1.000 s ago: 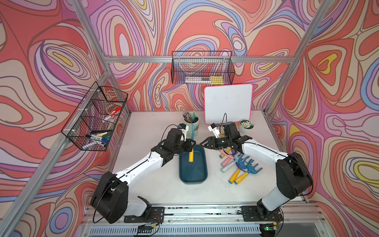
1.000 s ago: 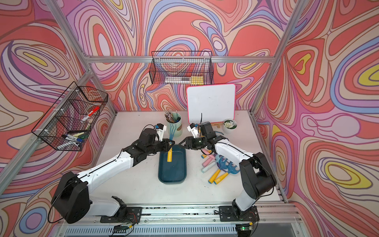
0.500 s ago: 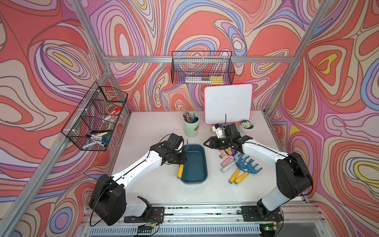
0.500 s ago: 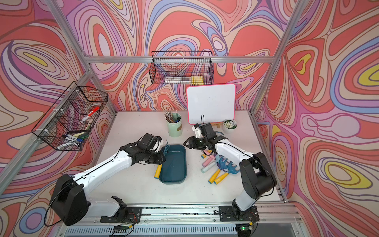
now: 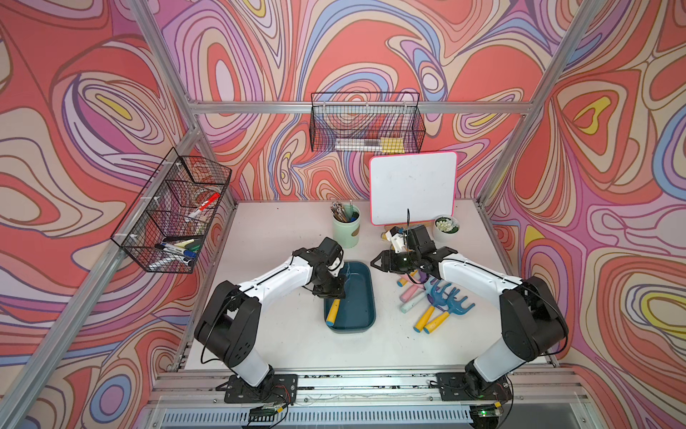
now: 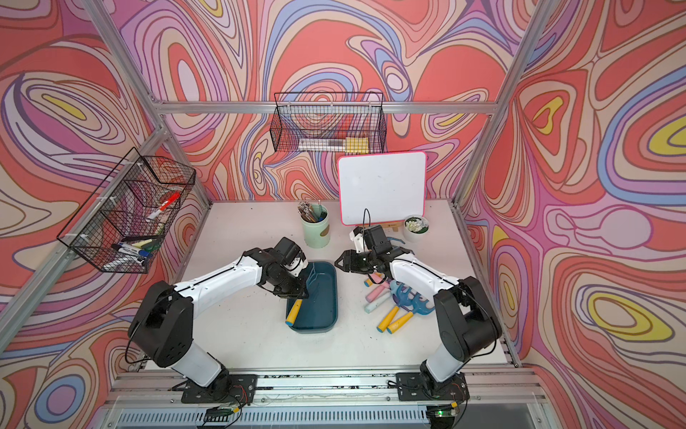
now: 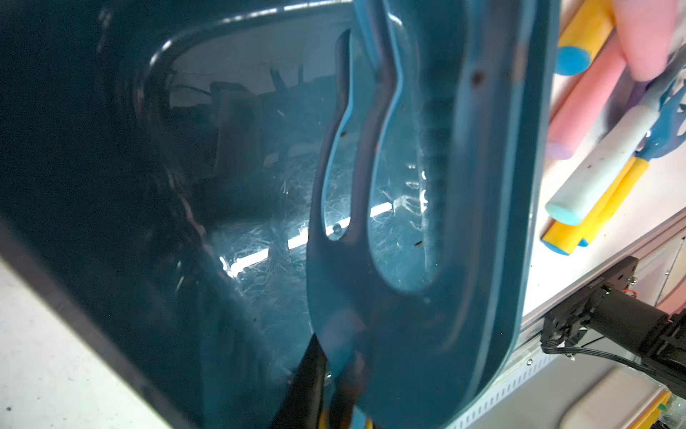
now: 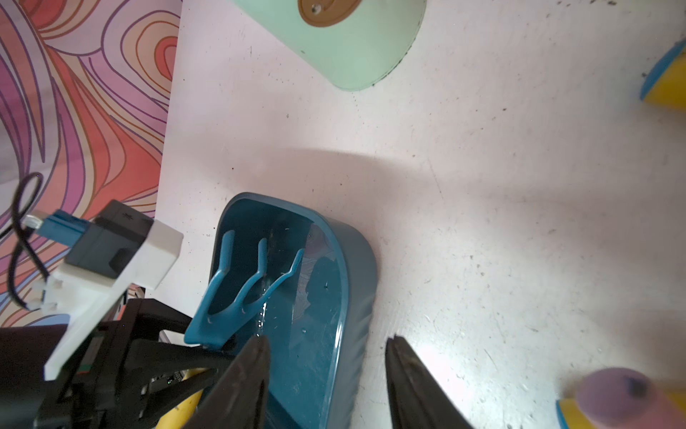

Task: Put the rake into the storage box
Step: Place the rake in the storage box.

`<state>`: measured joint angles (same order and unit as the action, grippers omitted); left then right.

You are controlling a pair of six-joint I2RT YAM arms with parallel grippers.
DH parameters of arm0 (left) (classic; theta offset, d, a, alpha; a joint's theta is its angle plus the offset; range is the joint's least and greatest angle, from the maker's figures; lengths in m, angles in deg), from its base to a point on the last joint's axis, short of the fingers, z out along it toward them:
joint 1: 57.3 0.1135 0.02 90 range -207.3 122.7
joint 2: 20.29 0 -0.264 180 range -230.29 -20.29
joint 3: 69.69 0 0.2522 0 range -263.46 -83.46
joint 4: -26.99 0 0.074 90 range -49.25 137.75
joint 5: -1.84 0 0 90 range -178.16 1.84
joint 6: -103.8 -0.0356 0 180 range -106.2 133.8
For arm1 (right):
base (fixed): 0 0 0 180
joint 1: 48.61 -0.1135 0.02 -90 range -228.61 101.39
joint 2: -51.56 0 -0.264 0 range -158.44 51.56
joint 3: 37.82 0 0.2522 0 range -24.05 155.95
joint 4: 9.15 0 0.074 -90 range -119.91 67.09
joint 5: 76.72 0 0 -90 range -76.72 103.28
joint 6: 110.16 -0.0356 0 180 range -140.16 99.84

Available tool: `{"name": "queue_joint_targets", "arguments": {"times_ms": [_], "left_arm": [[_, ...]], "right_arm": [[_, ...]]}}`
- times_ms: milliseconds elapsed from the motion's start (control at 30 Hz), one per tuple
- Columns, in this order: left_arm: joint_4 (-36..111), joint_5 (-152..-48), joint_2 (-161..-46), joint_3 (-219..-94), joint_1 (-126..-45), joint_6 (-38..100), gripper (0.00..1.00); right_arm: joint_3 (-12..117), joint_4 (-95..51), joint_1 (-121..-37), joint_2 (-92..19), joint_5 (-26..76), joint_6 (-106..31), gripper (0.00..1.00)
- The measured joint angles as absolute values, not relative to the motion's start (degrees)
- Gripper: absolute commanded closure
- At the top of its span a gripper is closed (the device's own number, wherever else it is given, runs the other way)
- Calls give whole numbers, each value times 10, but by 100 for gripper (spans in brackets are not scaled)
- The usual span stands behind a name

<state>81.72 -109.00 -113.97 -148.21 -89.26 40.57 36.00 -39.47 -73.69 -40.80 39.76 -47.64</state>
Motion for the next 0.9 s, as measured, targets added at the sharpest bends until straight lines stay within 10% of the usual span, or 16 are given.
{"name": "queue_joint_targets", "arguments": {"times_ms": [133, 267, 367, 900], "left_arm": [[827, -1071, -1174, -1509, -893, 406, 96], [840, -1048, -1203, -1525, -894, 407, 44], [853, -1030, -1204, -1526, -900, 410, 27], [867, -813, -1083, -1531, -918, 454, 38]], "right_arm": [[360, -404, -737, -402, 394, -469, 49], [360, -409, -737, -401, 391, -463, 48], [360, -411, -737, -401, 390, -459, 48], [376, -420, -737, -428, 391, -453, 49]]}}
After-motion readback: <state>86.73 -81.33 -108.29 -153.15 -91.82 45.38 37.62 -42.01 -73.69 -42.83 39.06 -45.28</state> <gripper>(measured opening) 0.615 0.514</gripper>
